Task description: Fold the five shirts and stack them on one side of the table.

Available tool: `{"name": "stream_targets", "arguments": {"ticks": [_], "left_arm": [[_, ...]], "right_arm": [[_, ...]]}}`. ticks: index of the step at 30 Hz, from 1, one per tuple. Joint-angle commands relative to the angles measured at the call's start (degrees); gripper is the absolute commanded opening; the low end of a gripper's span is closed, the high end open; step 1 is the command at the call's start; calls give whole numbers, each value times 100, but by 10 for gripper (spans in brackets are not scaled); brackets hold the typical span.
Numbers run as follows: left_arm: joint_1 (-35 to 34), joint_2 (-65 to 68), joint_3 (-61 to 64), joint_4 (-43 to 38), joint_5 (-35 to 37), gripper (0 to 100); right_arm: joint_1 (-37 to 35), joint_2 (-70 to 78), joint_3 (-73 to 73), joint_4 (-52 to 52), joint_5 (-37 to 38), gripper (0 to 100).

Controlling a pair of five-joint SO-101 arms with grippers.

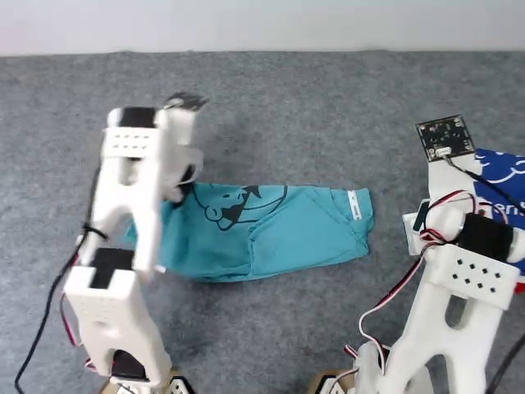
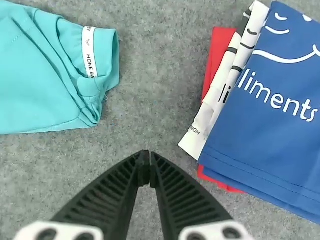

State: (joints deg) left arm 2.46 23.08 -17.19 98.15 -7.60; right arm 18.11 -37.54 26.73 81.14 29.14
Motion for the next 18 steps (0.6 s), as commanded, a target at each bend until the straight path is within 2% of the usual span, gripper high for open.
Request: {"name": "stream_targets", "arguments": {"ticks": [1, 9, 18], "left_arm": [[765, -466, -655, 246, 404, 13], [2356, -466, -1262, 193, 862, 13], [3473, -132, -1385, -774, 1160, 13]], "right_arm": [[57, -163, -290, 48, -26, 9], [347, -163, -290, 4, -26, 9], [743, -163, -290, 48, -26, 9]]}}
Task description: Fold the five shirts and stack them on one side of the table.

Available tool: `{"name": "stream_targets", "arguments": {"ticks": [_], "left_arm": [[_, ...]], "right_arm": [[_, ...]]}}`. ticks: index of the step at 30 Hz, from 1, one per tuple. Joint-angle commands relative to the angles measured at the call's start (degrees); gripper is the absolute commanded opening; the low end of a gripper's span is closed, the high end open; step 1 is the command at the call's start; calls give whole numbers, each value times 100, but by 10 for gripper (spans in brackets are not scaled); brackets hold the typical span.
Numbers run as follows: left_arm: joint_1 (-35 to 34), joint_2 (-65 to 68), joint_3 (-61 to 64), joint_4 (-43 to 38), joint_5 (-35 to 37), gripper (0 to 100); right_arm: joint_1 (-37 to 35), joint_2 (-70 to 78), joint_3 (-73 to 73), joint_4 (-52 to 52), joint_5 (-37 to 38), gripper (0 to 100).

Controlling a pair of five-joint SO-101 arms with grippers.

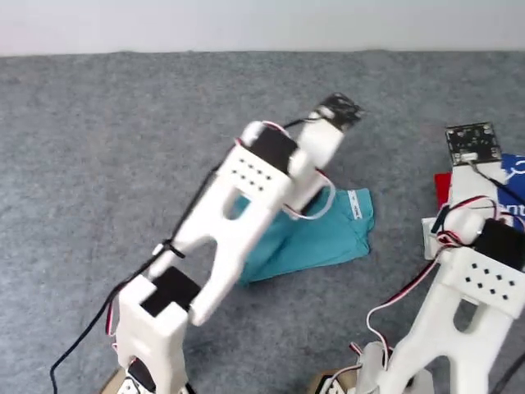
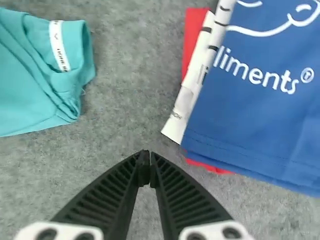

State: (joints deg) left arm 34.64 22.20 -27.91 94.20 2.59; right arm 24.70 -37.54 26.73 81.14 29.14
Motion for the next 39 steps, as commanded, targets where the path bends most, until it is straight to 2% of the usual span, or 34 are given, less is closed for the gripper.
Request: {"name": "stream_targets", "arguments": {"ticks": [1, 12, 17, 20, 25, 29, 35, 39], "left_arm": [[316, 88, -356, -457, 185, 13], [598, 1960, -2448, -501, 431, 26], [571, 2593, -3415, 290, 448, 193], [554, 2769, -3916, 659, 440, 209], [229, 2453, -3934, 651, 334, 152], [-149, 2163, -3512, 651, -62, 8], [-914, 2136, -2993, 651, -105, 13], [-1108, 2312, -2914, 554, -229, 13]], "right_arm": [[84, -171, -290, 48, -26, 9], [84, -171, -290, 48, -26, 9], [84, -171, -281, 57, -26, 9], [84, -171, -264, 57, -26, 9], [84, -171, -264, 57, -26, 9], [92, -171, -264, 57, -26, 9], [92, -171, -264, 57, -26, 9], [92, -163, -264, 57, -26, 9]]}}
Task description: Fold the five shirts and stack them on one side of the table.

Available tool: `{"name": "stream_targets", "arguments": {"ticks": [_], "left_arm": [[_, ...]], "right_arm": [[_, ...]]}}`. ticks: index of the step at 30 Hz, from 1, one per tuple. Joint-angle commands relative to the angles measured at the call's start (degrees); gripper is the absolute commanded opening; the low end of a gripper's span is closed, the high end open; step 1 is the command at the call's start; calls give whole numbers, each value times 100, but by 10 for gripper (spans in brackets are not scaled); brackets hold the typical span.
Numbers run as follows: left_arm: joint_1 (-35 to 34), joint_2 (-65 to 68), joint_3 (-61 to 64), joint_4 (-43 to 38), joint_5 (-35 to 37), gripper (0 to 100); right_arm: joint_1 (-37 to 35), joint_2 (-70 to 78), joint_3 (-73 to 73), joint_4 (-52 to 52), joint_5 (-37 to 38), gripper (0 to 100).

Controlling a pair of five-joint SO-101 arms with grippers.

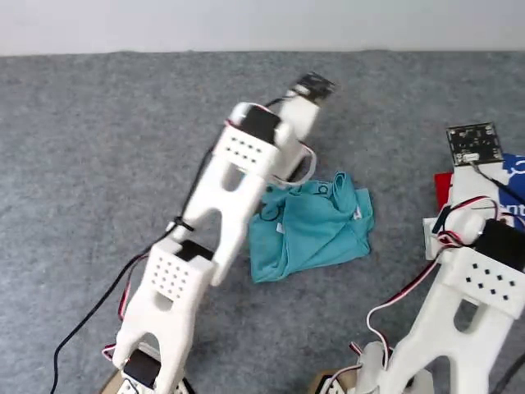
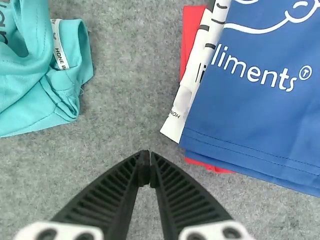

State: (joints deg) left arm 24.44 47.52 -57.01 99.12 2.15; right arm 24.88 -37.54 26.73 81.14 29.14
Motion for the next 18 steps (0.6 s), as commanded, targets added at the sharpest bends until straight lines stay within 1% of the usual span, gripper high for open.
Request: {"name": "stream_targets", "arguments": {"ticks": [1, 5, 9, 13, 18], "left_arm": [[-79, -88, 4, 62, -281, 13], [158, 554, 48, 97, -378, 13], [721, 791, 22, 141, -360, 13], [1503, 668, 40, 149, -343, 13], [2268, -9, 48, 149, -343, 13]], "right_arm": [[66, -163, -264, 57, -26, 9], [66, -163, -264, 57, -26, 9], [75, -171, -273, 66, -26, 9], [75, -207, -299, 66, -26, 9], [75, -488, -290, 57, -26, 9]]}}
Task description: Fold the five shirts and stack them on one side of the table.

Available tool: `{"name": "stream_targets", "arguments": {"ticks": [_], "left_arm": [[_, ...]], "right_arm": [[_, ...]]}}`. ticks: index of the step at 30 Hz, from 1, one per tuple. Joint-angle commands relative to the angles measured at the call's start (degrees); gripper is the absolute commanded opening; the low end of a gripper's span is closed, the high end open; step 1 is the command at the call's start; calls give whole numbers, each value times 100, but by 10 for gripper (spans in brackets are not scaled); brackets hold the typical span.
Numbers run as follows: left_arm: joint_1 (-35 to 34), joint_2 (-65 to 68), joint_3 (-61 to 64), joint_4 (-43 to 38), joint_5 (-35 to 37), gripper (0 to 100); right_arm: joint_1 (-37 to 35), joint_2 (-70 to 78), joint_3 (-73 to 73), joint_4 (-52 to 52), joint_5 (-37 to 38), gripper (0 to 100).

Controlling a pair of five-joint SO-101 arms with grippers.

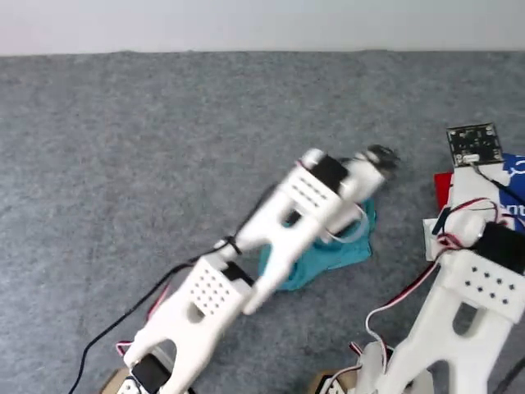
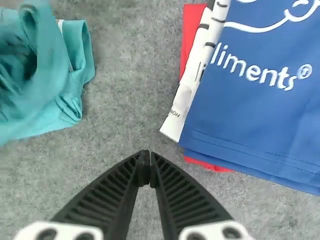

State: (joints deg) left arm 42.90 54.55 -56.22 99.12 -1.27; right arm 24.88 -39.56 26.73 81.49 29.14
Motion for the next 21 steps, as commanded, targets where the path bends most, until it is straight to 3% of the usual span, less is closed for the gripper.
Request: {"name": "stream_targets", "arguments": {"ticks": [1, 6, 21], "left_arm": [[510, -835, -31, 141, 0, 13], [589, -1073, 75, 141, 0, 13], [-554, -1081, 374, 141, 0, 13]], "right_arm": [[75, -303, -290, 22, -26, 9], [75, -312, -273, 22, -26, 9], [75, -312, -264, 22, -26, 9]]}}
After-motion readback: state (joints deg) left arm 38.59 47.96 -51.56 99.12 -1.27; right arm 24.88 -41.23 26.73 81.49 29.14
